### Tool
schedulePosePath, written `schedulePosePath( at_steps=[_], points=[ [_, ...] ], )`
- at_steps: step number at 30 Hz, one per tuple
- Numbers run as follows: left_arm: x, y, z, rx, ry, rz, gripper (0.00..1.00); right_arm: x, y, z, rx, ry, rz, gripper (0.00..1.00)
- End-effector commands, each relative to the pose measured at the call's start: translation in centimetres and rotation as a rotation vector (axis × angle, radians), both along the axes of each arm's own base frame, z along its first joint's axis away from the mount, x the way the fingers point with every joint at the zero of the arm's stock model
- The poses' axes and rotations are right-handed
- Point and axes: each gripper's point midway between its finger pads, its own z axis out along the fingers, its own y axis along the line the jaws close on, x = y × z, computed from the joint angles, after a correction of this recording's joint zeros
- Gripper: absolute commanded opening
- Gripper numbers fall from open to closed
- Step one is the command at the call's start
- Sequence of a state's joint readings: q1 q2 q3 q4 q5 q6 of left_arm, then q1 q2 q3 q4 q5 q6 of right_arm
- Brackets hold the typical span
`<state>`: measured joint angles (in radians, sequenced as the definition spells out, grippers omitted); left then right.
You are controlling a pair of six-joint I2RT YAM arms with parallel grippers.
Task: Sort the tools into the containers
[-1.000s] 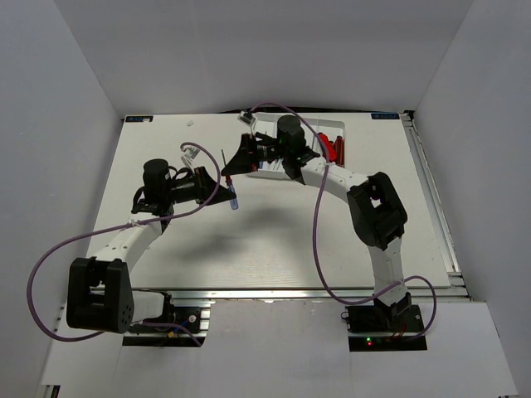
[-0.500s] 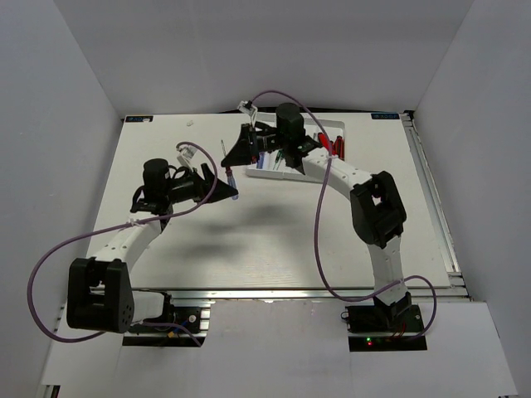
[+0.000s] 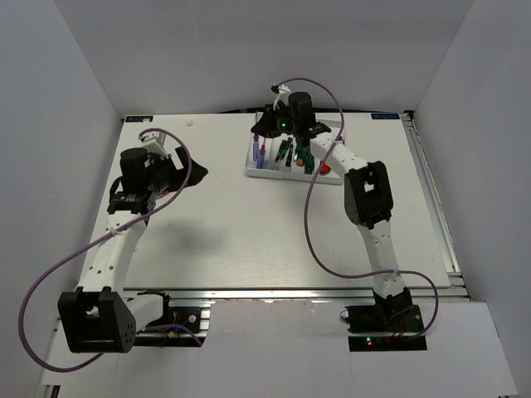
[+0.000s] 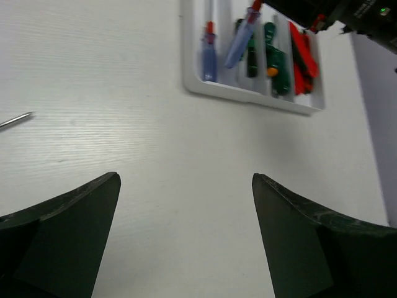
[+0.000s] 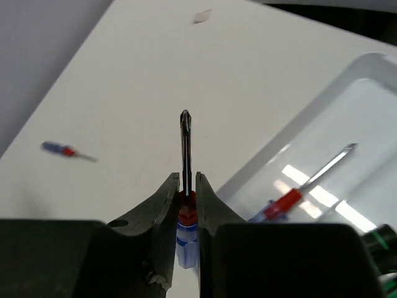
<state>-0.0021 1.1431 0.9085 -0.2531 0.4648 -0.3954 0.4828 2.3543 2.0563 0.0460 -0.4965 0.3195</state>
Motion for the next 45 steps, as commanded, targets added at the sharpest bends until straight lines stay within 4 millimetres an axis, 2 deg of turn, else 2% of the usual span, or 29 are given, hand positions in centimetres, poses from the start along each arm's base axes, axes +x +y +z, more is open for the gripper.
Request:
schedulePosePath(
  at_steps=[1,3,4,6,9,11,12,16,18,20,21,22,23,24,26,27,28,29,30,31,32,33,34,35,36,37,38,39,45],
  points=[
    [-0.5,5.0,-0.7,0.198,0.042,0.229,0.98,5.1,-1.5,1.5,-0.024,-0.089,-0.251,0.0],
    [-0.7,6.2,-1.0,0.257,0.055,0.265,0.98,6.3,-1.5,2.1,-0.006,-0.122,-0.286,0.0],
    [-0.6,6.5,-1.2,0.275,0.064,0.272,0.98,6.7,-1.3,0.9,-0.009,-0.112,-0.29,0.0],
    [-0.5,7.6,-1.6,0.336,0.08,0.298,0.98,7.2,-1.1,0.7,0.005,-0.12,-0.295,0.0],
    [-0.1,9.2,-3.0,0.439,0.131,0.323,0.98,7.5,-1.0,-1.5,-0.003,-0.086,-0.302,0.02],
    [0.5,10.5,-3.8,0.528,0.161,0.327,0.98,7.4,-0.9,-2.5,-0.01,-0.076,-0.294,0.17],
    [0.7,10.7,-4.1,0.547,0.167,0.32,0.97,7.4,-1.0,-2.7,-0.012,-0.073,-0.294,0.31],
    [2.1,11.7,-6.2,0.676,0.197,0.26,0.96,7.4,-1.1,-2.1,-0.019,-0.101,-0.287,0.63],
    [2.5,12.2,-7.9,0.762,0.22,0.186,0.95,7.5,-1.5,-1.7,-0.022,-0.108,-0.292,0.75],
    [2.9,12.3,-8.9,0.836,0.207,0.104,0.92,7.4,-1.9,-0.5,-0.014,-0.123,-0.288,0.79],
    [3.1,12.4,-9.6,0.852,0.214,0.087,0.91,7.4,-2.3,-0.1,-0.013,-0.128,-0.286,0.88],
    [3.1,12.6,-10.0,0.899,0.205,0.046,0.89,7.1,-2.5,1.0,-0.008,-0.142,-0.278,0.89],
    [3.6,12.5,-10.1,0.906,0.183,0.031,0.87,6.6,-2.3,1.7,0.001,-0.15,-0.243,0.9],
    [3.8,12.5,-10.6,0.919,0.179,0.012,0.86,6.1,-2.7,3.7,0.016,-0.183,-0.22,0.89],
    [4.4,12.4,-10.9,0.968,0.139,-0.054,0.82,4.2,-2.4,4.4,-0.001,-0.229,-0.1,0.9],
    [4.6,12.4,-11.7,0.983,0.147,-0.076,0.81,3.0,-2.8,7.0,0.009,-0.283,-0.055,0.89],
    [4.8,12.7,-12.1,1.022,0.141,-0.11,0.79,1.6,-3.0,5.9,-0.027,-0.321,0.026,0.89],
    [5.3,13.9,-12.0,1.038,0.148,-0.081,0.78,-1.0,-2.5,6.5,0.001,-0.352,0.168,0.89],
    [5.6,14.4,-13.0,1.035,0.17,-0.089,0.78,-2.6,-3.4,9.1,0.019,-0.424,0.216,0.89],
    [6.1,14.5,-13.1,1.034,0.167,-0.099,0.75,-4.5,-3.8,7.0,0.001,-0.418,0.286,0.89],
    [6.3,14.9,-13.5,1.026,0.175,-0.101,0.74,-6.7,-4.0,7.1,0.021,-0.442,0.383,0.89],
    [7.1,14.9,-13.3,1.006,0.159,-0.11,0.73,-8.2,-4.9,9.0,0.021,-0.494,0.403,0.89],
    [7.2,15.0,-14.5,0.997,0.181,-0.131,0.71,-9.4,-5.4,8.7,0.006,-0.492,0.426,0.89],
    [7.3,15.6,-14.8,0.993,0.195,-0.127,0.69,-10.5,-6.1,6.7,-0.034,-0.512,0.462,0.89],
    [7.9,14.9,-14.9,0.949,0.171,-0.162,0.68,-12.0,-7.0,7.6,-0.056,-0.527,0.468,0.89],
    [7.9,15.0,-15.4,0.935,0.183,-0.175,0.67,-12.6,-7.7,7.5,-0.074,-0.542,0.47,0.9],
    [7.8,15.4,-16.4,0.928,0.209,-0.187,0.66,-13.6,-8.6,5.6,-0.096,-0.511,0.471,0.89],
    [7.9,15.5,-16.8,0.924,0.214,-0.19,0.66,-14.2,-9.8,6.8,-0.113,-0.561,0.458,0.89],
    [8.1,15.9,-18.7,0.864,0.246,-0.228,0.66,-16.7,-14.3,4.3,-0.178,-0.477,0.413,0.89]
  ],
)
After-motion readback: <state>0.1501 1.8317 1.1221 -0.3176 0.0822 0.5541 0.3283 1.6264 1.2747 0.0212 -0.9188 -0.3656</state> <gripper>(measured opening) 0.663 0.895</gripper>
